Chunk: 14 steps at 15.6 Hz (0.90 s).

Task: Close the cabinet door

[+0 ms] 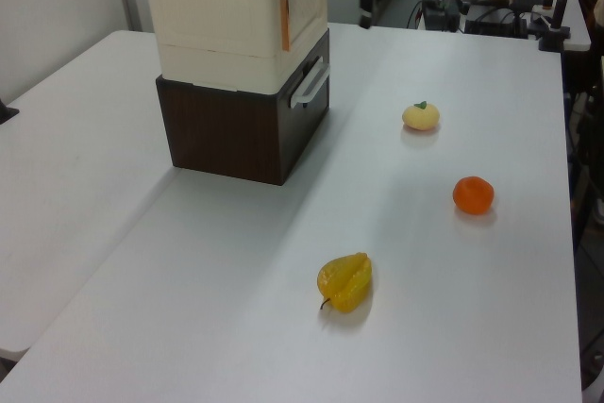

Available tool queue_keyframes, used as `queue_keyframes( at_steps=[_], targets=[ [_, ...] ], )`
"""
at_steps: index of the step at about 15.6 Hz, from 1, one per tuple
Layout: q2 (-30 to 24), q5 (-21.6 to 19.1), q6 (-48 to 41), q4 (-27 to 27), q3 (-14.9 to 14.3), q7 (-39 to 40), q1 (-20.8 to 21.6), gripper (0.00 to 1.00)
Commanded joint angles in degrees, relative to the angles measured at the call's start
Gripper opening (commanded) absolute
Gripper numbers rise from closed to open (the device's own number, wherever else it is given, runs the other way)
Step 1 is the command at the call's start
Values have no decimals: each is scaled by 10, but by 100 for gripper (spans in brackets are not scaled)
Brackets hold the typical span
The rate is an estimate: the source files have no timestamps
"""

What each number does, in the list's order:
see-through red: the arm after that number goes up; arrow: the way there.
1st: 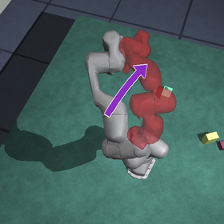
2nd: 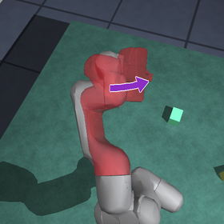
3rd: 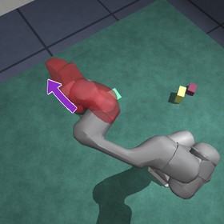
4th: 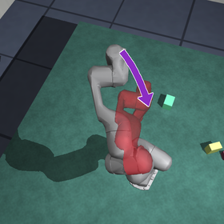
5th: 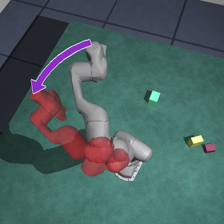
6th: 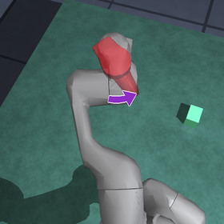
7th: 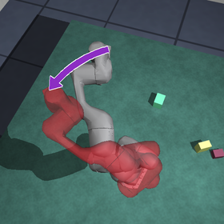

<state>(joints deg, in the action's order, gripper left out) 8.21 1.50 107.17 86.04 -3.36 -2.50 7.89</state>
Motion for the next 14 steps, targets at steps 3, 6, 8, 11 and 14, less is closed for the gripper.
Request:
queue_keyframes(
  at_steps=[3,6,8,11,14],
  targets=[
    [-57,42,-110,46,15,26,7,0],
    [-57,36,-121,51,14,25,5,0],
    [-58,32,-124,48,11,25,2,3],
    [-58,32,-124,48,7,19,-3,73],
    [-57,35,-127,51,7,21,-6,100]
  ],
)
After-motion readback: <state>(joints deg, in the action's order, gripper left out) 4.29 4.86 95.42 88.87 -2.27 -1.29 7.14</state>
